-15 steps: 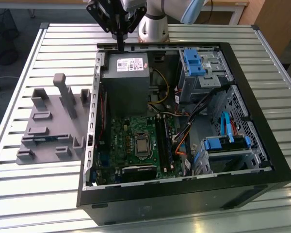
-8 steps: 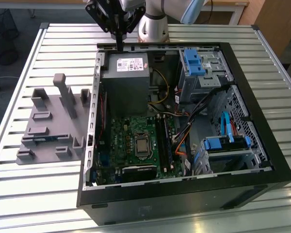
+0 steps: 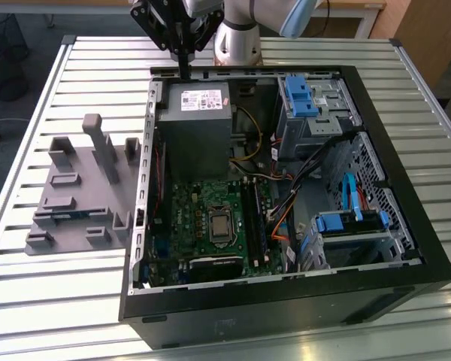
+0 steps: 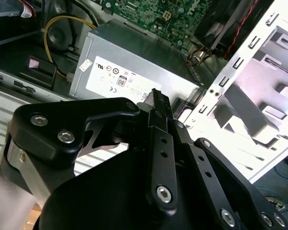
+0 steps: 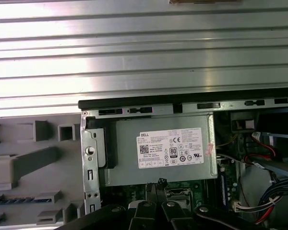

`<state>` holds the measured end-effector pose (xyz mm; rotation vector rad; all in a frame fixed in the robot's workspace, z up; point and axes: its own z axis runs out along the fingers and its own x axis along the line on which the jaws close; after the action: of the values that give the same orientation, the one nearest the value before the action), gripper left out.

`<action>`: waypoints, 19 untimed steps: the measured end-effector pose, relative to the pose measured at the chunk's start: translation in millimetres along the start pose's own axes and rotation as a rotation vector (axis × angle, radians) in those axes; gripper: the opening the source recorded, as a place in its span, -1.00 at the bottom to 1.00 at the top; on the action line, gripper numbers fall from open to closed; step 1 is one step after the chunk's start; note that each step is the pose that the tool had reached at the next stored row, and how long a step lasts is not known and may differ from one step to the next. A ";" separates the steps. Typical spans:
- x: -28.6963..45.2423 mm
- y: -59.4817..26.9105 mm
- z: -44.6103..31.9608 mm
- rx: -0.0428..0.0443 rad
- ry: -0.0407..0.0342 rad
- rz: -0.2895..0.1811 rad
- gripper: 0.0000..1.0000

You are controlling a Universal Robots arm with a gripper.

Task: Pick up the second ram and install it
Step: 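Reach for the second ram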

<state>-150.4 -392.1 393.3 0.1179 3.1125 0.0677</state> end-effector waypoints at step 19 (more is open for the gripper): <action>5.5 -0.4 -0.2 0.0000 0.0000 0.000 -0.79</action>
<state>-156.0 -392.1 393.3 0.1179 3.1125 0.0676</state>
